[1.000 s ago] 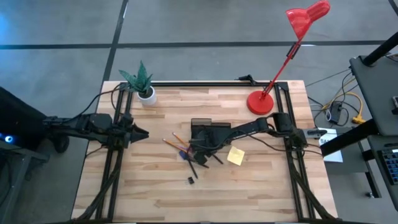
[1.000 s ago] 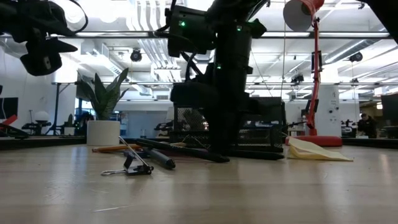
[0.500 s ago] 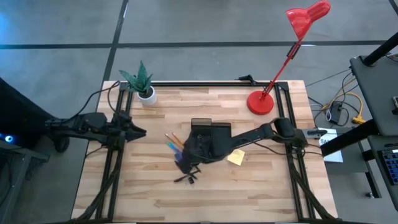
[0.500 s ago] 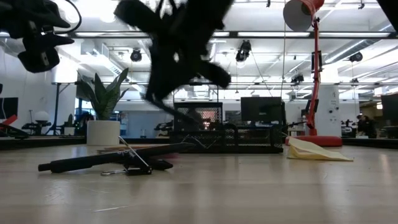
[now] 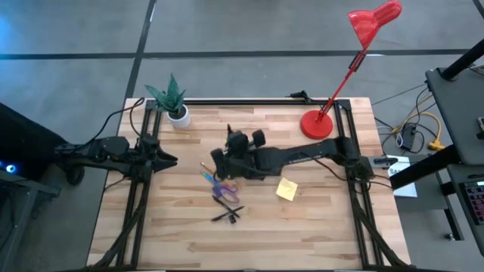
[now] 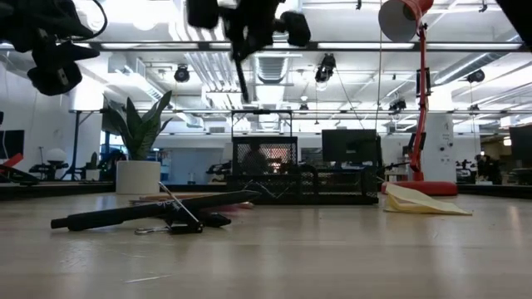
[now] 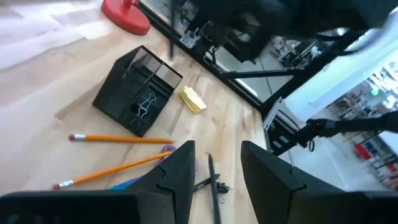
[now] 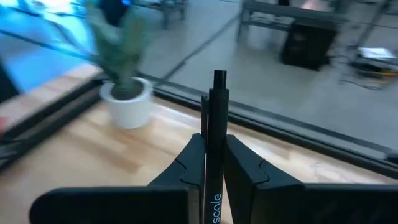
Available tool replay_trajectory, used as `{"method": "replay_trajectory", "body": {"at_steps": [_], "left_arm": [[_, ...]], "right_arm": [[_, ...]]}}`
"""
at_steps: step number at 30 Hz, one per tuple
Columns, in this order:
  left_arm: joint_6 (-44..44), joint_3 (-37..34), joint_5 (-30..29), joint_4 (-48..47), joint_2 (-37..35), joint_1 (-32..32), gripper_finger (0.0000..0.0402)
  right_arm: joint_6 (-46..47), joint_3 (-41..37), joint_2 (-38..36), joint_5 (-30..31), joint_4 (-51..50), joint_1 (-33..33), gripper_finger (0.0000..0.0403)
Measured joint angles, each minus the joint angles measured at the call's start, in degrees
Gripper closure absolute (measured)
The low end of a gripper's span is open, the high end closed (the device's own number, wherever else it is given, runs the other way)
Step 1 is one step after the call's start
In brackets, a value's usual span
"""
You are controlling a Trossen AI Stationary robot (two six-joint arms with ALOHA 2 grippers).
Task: Pick and place office supplies into organizer
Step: Put the top black pen into the desk organizer, then put the bottom black pen into the desk organizer
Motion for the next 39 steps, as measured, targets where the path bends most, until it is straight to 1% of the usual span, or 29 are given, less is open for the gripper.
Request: {"method": "replay_trajectory", "body": {"at_steps": [5,8,11,14,18,21,26,31,34,37,39], "left_arm": [[3.9,0.0,-0.1,0.1,-0.1,0.0,0.0285],[4.3,0.0,-0.2,0.1,-0.2,0.0,0.0285],[5.2,0.0,-0.2,0.1,-0.2,0.0,0.0285],[8.0,0.0,-0.2,0.0,-0.2,0.0,0.0285],[8.6,0.0,-0.4,0.0,-0.1,0.0,0.0285],[8.6,-0.1,-0.4,0.0,0.0,0.0,0.0285],[8.5,-0.1,-0.4,0.0,0.4,0.0,0.0285],[8.2,-0.1,-0.4,0.1,0.4,0.0,0.0285],[8.2,-0.1,-0.4,0.1,0.3,0.0,0.0285],[7.7,-0.1,-0.4,0.8,0.3,0.0,0.0285],[5.6,-0.1,-0.3,1.1,0.3,0.0,0.0285]], "right_arm": [[6.4,-5.3,0.1,3.2,0.3,-1.9,0.0379],[9.1,-8.8,0.1,3.9,1.1,-2.4,0.0379],[10.4,-12.1,0.1,5.6,2.8,-2.5,0.0379],[12.3,-14.9,0.4,5.7,3.5,-2.3,0.0379],[11.3,-18.1,0.4,5.3,5.5,-2.2,0.0378],[9.5,-19.0,0.4,2.7,5.6,-2.0,0.0366],[5.3,-20.1,0.5,-2.0,6.3,-1.9,0.0325],[2.6,-20.2,0.5,-2.9,6.5,-1.0,0.0283],[2.3,-19.8,0.5,-7.3,6.3,-0.8,0.026],[1.3,-17.1,0.4,-10.8,6.7,-0.3,0.024],[-2.8,-14.5,0.1,-14.3,7.0,0.3,0.0231]]}}
